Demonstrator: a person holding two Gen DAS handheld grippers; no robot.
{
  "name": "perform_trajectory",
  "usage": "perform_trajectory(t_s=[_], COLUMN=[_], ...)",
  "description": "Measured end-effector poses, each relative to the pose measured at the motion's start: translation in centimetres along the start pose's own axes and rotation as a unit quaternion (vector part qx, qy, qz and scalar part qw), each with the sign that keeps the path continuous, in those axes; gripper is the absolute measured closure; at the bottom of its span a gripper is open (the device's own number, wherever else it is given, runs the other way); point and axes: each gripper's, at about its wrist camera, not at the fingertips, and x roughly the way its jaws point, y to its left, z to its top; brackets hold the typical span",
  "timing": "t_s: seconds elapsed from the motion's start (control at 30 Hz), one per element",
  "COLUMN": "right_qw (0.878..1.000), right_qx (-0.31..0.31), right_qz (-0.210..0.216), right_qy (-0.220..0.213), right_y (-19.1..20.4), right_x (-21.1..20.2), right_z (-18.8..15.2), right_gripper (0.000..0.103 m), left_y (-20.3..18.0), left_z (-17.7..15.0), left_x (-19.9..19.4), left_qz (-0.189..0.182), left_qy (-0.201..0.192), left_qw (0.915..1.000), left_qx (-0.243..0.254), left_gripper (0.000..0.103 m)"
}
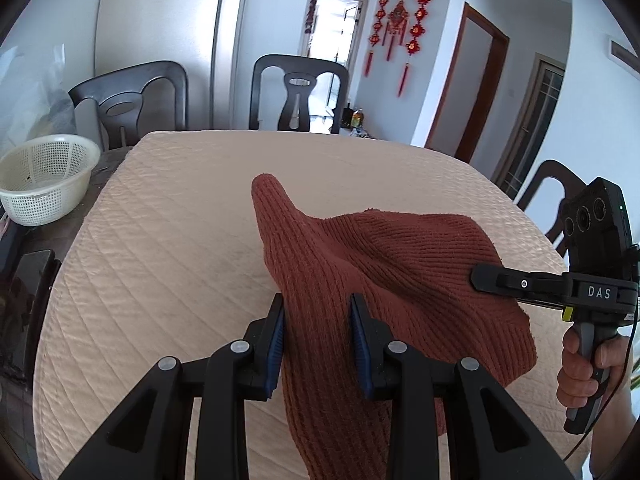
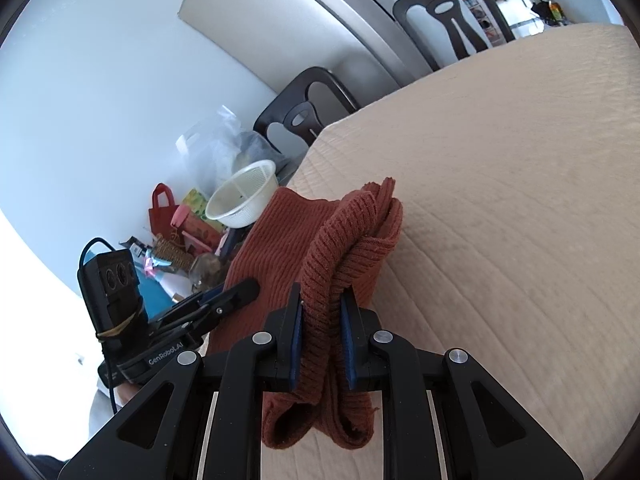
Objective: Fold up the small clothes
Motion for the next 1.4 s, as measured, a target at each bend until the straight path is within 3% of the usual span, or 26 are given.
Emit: perform_trajectory(t_s=[0.2, 0.33, 0.47, 0.57, 0.7, 0.77, 0.83, 1.0, 1.1, 1.2, 1.3, 1.4], right_qw=[0.999, 0.997, 0.996, 0.994, 0.985, 0.976, 0.97, 0.967, 0.969, 0.972, 0.975, 0.978], right_qx=[0.026, 0.032, -0.009, -0.055, -0.125, -0.152, -0.165, -0.175, -0.167, -0.153, -0.138, -0.114], right_qz=[-0.034, -0.052, -0.092, -0.094, -0.108, -0.138, -0.161, -0.169, -0.167, -0.173, -0.171, -0.176], right_qy=[0.028, 0.037, 0.017, 0.01, 0.049, 0.07, 0.073, 0.072, 0.072, 0.043, 0.017, 0.023], right_y=[-2.8, -3.6, -1.4, 1.0, 3.6, 3.5, 2.9, 3.0, 3.0, 3.4, 3.1, 1.3], right_x=[2.7, 2.2, 0.6, -0.2, 0.7, 1.6, 2.1, 1.9, 1.5, 1.3, 2.1, 4.2], right_z=[0.1, -0.2, 0.3, 0.1, -2.1, -3.4, -4.1, -4.3, -3.8, -2.1, -0.1, 1.4], right_gripper=[0.084, 0.079, 0.079, 0.079, 0.08, 0.086, 0.087, 0.087, 0.087, 0.087, 0.087, 0.087], left_y=[3.0, 3.7, 2.7, 2.0, 1.4, 1.3, 1.2, 1.3, 1.5, 1.2, 1.2, 1.1], left_z=[-2.0, -2.5, -2.5, -2.3, -3.3, -4.1, -4.6, -4.1, -3.1, -1.3, 0.2, 0.5], left_x=[3.3, 2.1, -0.7, -2.0, -1.7, -0.9, -0.7, -0.7, -1.1, -0.7, 1.3, 3.8], left_qz=[0.02, 0.003, 0.014, 0.007, 0.0, 0.009, 0.019, 0.019, 0.017, 0.026, 0.03, 0.039], left_qy=[0.043, 0.031, 0.002, -0.015, 0.003, 0.013, 0.009, 0.012, 0.006, -0.009, -0.001, 0.02], left_qw=[0.9985, 0.9983, 0.999, 0.9992, 0.9996, 0.9996, 0.9996, 0.9995, 0.9995, 0.9994, 0.9992, 0.9989], left_qx=[-0.026, -0.05, -0.043, -0.036, -0.029, -0.024, -0.016, -0.022, -0.027, -0.023, -0.026, -0.017], left_gripper=[0.068, 0.065, 0.066, 0.066, 0.066, 0.066, 0.065, 0.065, 0.065, 0.065, 0.065, 0.065])
